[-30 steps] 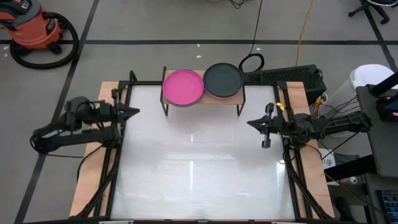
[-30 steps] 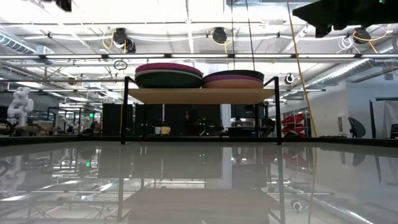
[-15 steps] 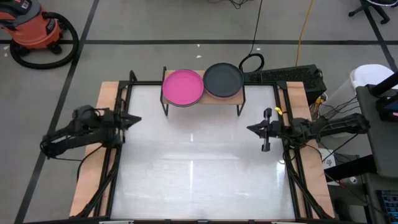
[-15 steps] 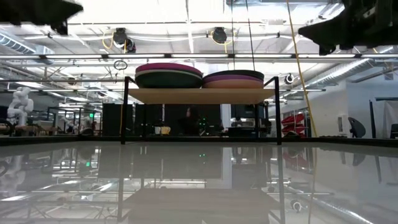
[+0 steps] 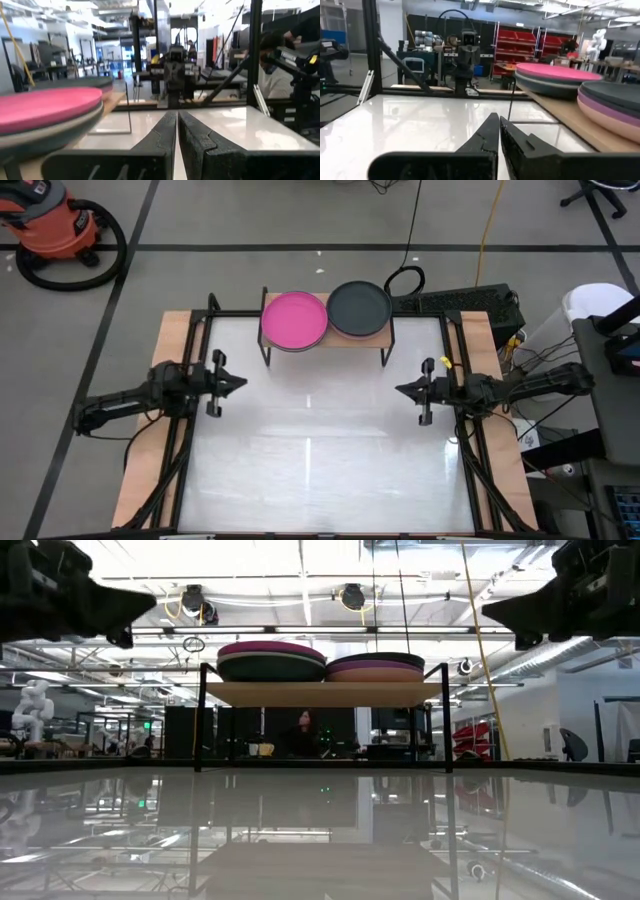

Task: Place and stack plates onto a shelf
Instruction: Return to Home Position

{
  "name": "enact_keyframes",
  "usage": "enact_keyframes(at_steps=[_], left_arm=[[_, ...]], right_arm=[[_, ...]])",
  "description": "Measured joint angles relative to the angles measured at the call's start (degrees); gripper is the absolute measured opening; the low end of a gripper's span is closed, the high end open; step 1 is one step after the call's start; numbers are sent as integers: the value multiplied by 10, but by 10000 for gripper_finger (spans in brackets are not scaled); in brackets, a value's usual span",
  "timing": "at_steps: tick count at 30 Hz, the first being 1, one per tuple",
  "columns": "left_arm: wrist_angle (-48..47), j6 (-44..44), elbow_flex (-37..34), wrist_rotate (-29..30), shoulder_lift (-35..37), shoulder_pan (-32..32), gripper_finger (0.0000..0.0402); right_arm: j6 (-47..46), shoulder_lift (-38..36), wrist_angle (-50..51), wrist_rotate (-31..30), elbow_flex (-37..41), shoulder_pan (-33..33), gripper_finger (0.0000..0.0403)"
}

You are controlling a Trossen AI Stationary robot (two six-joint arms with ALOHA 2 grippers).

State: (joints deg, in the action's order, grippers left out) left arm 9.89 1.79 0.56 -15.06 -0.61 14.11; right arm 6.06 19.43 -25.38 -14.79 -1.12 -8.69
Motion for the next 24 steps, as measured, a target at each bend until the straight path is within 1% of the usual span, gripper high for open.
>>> enact_keyframes(at_steps=[3,6,10,13,16,18,24], left_arm=[[-23,-4,0,0,-2,0,24],[-24,-5,0,-1,-2,0,24],[-25,-2,0,-1,-2,0,24],[-26,-2,0,-1,-2,0,24],[-28,-2,0,-1,-2,0,24],[-28,-2,0,-1,-2,0,24],[-38,-5,0,-5,-2,0,24]], right_arm=[[-17,0,38,0,0,0,0],[-24,0,87,1,1,0,0],[-19,-3,95,6,1,0,0],[-4,-15,101,36,-8,0,0],[5,-37,139,55,-19,0,0],[6,-57,174,57,-24,0,0],[-5,-130,245,25,-29,0,0]])
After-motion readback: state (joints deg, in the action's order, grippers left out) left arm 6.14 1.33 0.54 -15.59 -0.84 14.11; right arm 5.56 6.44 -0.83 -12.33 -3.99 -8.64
